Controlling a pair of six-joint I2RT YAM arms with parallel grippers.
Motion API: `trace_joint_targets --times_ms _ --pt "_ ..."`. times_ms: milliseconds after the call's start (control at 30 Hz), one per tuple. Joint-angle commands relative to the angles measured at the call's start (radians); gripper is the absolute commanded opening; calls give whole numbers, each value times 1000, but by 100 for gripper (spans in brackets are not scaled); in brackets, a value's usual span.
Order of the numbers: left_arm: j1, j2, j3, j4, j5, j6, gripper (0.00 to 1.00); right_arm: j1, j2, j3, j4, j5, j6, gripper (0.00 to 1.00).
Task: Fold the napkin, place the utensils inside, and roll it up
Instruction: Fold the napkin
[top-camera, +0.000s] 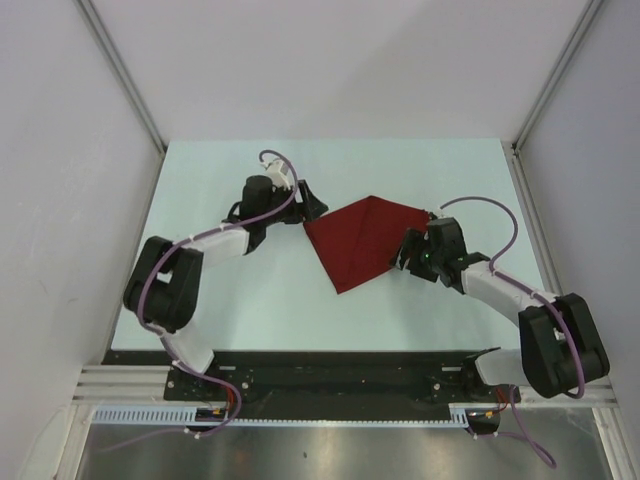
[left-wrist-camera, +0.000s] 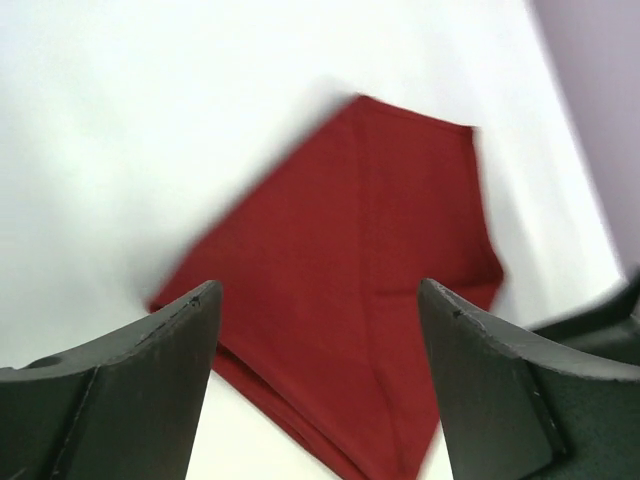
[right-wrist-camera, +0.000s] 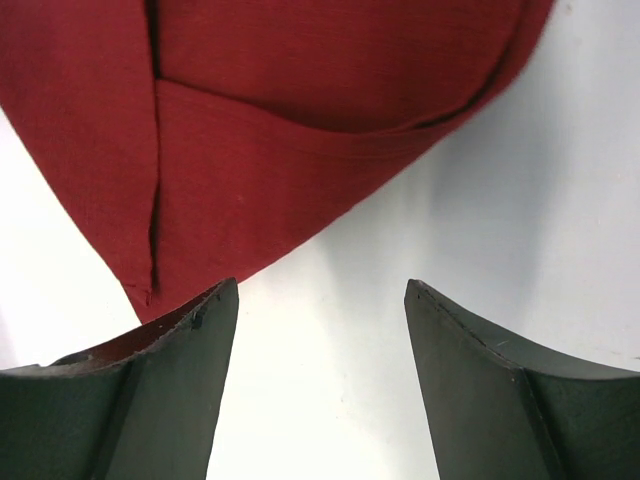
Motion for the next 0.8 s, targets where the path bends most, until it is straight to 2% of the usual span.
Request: trace_joint_targets --times_ms 0,133,433,567,767 --pt "41 138 160 -136 -64 80 82 -35 19 -29 109 -86 44 72" --pt "75 266 210 -161 13 56 75 -61 45 -55 124 -92 55 72" --pt "92 350 193 -72 114 -16 71 -115 132 -82 248 -125 80 72" --pt "92 361 170 -36 157 -45 66 -134 195 -67 290 -137 78 72" --pt "92 317 79 1 183 -64 38 -171 296 -29 331 -146 61 71"
